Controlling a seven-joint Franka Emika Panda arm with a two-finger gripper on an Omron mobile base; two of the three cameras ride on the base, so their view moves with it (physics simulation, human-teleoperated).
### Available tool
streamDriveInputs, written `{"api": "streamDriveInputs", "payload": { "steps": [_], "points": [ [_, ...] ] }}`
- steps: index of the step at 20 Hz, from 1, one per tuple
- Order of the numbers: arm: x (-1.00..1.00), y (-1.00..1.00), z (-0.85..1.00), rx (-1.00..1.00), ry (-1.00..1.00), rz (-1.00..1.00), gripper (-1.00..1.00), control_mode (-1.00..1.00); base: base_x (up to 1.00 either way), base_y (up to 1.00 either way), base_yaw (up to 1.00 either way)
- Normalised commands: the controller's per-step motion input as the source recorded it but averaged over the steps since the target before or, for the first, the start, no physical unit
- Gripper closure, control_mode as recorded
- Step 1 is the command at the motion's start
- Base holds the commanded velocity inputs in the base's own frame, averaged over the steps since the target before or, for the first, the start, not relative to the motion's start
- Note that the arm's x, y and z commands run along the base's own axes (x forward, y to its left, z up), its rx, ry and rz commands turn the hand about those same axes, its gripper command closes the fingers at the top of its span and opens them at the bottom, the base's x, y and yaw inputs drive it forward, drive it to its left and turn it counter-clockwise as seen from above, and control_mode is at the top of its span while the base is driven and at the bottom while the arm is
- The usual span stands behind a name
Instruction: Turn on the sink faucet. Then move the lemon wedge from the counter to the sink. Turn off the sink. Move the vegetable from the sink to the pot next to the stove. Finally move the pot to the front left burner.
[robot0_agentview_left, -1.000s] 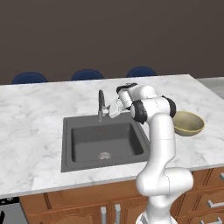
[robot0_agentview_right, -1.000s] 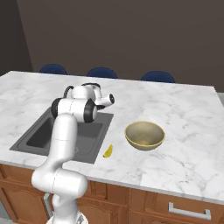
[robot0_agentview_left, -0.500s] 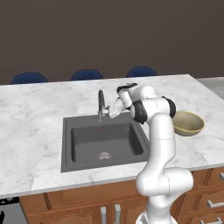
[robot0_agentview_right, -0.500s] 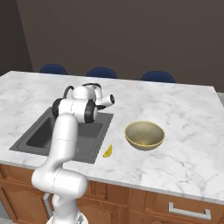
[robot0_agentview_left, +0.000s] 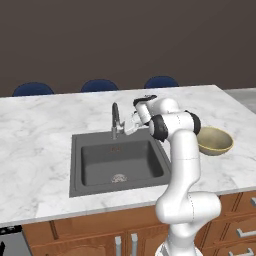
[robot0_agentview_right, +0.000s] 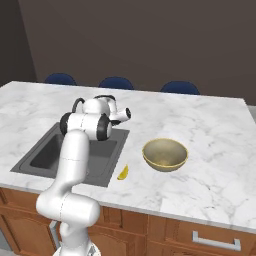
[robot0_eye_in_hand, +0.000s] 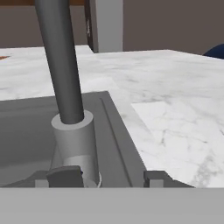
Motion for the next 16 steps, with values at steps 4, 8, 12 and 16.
{"api": "streamDriveInputs", "payload": {
  "steps": [4, 8, 12, 16],
  "points": [
    [0.0, 0.0, -0.01, 0.0, 0.0, 0.0, 1.0, -1.0, 0.0, 0.0, 0.0],
    [0.01, 0.0, 0.02, 0.0, 0.0, -0.06, 1.0, -1.0, 0.0, 0.0, 0.0],
    [0.01, 0.0, 0.19, 0.0, 0.0, -0.21, 1.0, -1.0, 0.0, 0.0, 0.0],
    [0.08, -0.12, 0.39, 0.0, 0.0, -0.2, 1.0, -1.0, 0.0, 0.0, 0.0]
  ]
}}
